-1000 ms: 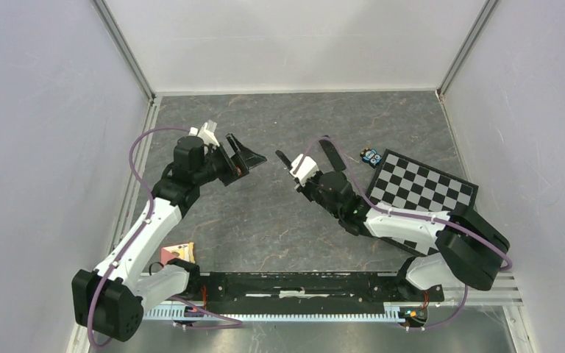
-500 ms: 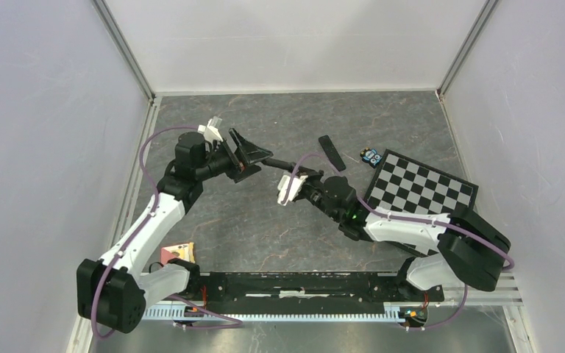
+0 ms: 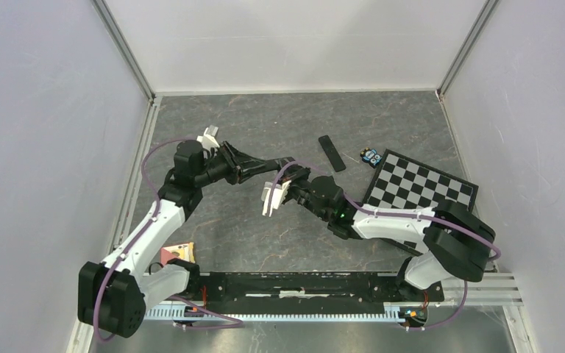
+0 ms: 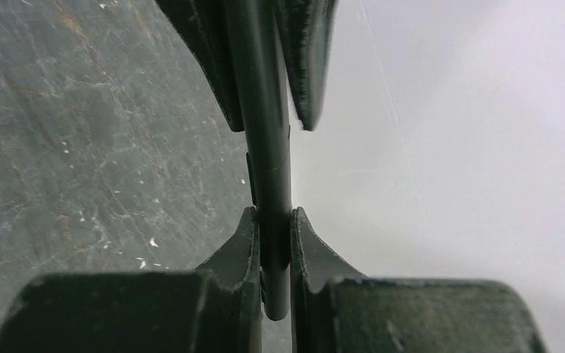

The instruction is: Load the batteries into the remote control

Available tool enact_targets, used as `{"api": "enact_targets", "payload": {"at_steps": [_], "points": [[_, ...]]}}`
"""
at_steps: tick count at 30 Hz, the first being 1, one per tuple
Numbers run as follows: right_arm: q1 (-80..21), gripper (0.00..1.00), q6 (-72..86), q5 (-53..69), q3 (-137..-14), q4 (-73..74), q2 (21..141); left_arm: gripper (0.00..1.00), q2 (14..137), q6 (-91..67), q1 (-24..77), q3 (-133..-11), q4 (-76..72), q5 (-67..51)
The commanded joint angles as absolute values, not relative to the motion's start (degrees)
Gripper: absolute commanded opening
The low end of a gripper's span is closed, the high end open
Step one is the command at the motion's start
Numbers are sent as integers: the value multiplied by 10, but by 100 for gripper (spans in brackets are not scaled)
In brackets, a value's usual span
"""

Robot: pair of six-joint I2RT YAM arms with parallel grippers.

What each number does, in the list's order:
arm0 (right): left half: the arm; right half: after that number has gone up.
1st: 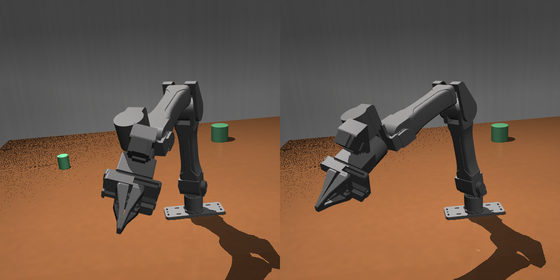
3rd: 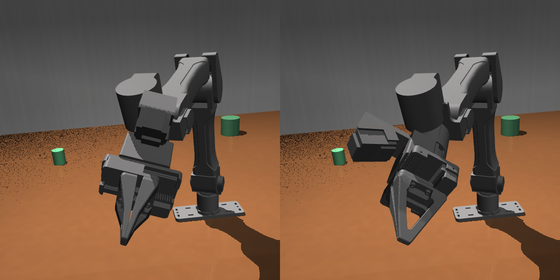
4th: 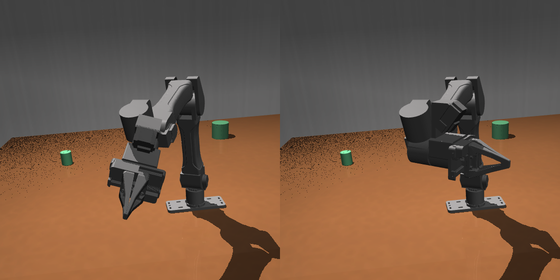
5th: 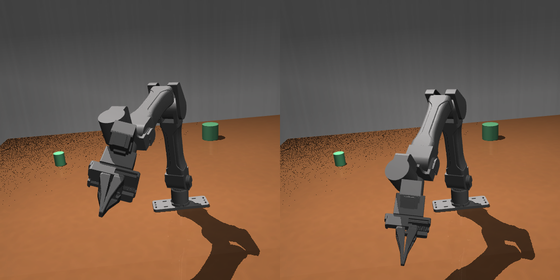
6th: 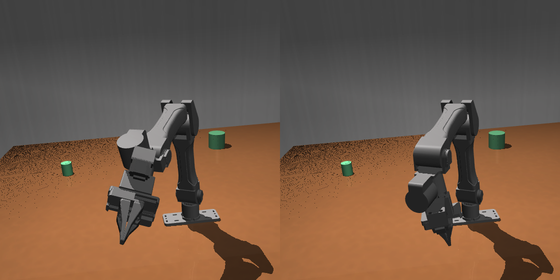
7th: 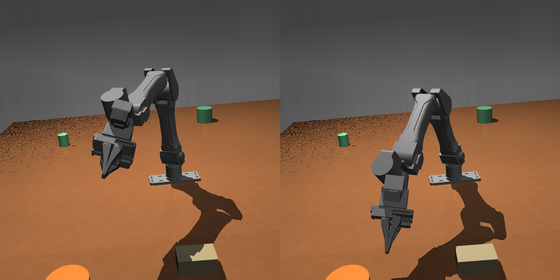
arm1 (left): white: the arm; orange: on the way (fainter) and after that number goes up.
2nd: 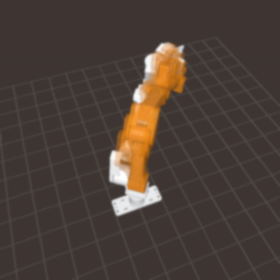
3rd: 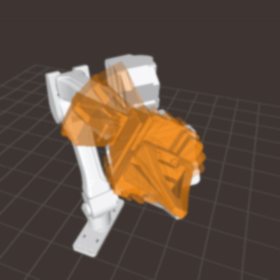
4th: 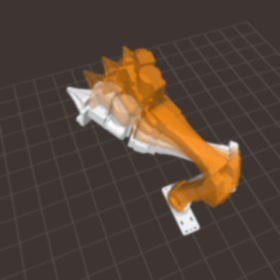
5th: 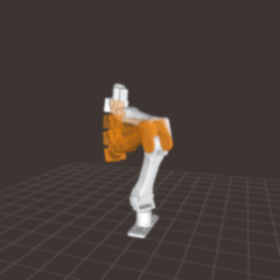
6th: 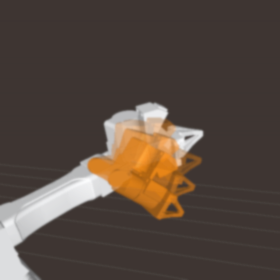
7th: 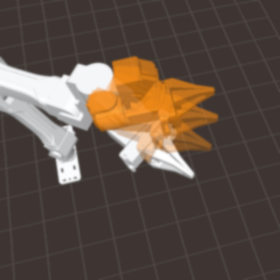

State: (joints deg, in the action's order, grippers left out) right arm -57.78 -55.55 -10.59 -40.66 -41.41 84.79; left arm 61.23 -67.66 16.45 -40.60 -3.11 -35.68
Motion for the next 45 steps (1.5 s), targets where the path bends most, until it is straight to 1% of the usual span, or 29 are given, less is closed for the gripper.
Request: {"api": "enact_targets", "payload": {"at_steps": [1,3,4,5,6,7,8,10,14,17,21,25,27,29,31,35,39,45], "points": [[-577,0,-574,-138,-450,-460,860,21,581,-696,171,-408,-53,-399],[-577,0,-569,-145,-453,-463,862,3,582,-688,170,-413,-53,-396],[-577,6,-560,-150,-453,-465,860,2,585,-684,170,-414,-56,-394],[-577,24,-551,-153,-453,-465,858,2,586,-682,170,-413,-66,-393],[-577,53,-540,-154,-452,-460,853,2,586,-681,170,-411,-81,-390],[-578,70,-527,-151,-452,-450,848,2,586,-676,169,-411,-88,-384],[-577,78,-509,-145,-453,-431,838,2,584,-668,170,-414,-92,-374],[-577,85,-475,-134,-452,-396,818,2,583,-642,169,-423,-93,-357],[-577,88,-376,-110,-429,-352,757,2,581,-593,169,-446,-95,-318],[-574,89,-248,-98,-420,-316,704,2,578,-572,168,-446,-113,-300],[-544,88,16,-79,-438,-264,667,2,571,-562,168,-431,-161,-301],[-494,88,332,-70,-428,-240,659,2,559,-578,169,-409,-220,-307],[-472,88,454,-37,-393,-296,658,2,557,-591,168,-398,-248,-313],[-465,88,540,-18,-334,-436,652,2,555,-607,169,-389,-270,-318],[-465,88,591,-23,-293,-565,658,2,551,-623,168,-381,-285,-323],[-461,89,625,-2,-308,-658,690,2,547,-654,169,-368,-318,-334],[-460,88,654,24,-337,-683,723,2,544,-671,169,-361,-333,-338],[-452,76,687,17,-381,-642,766,2,534,-706,169,-349,-365,-353]]}}
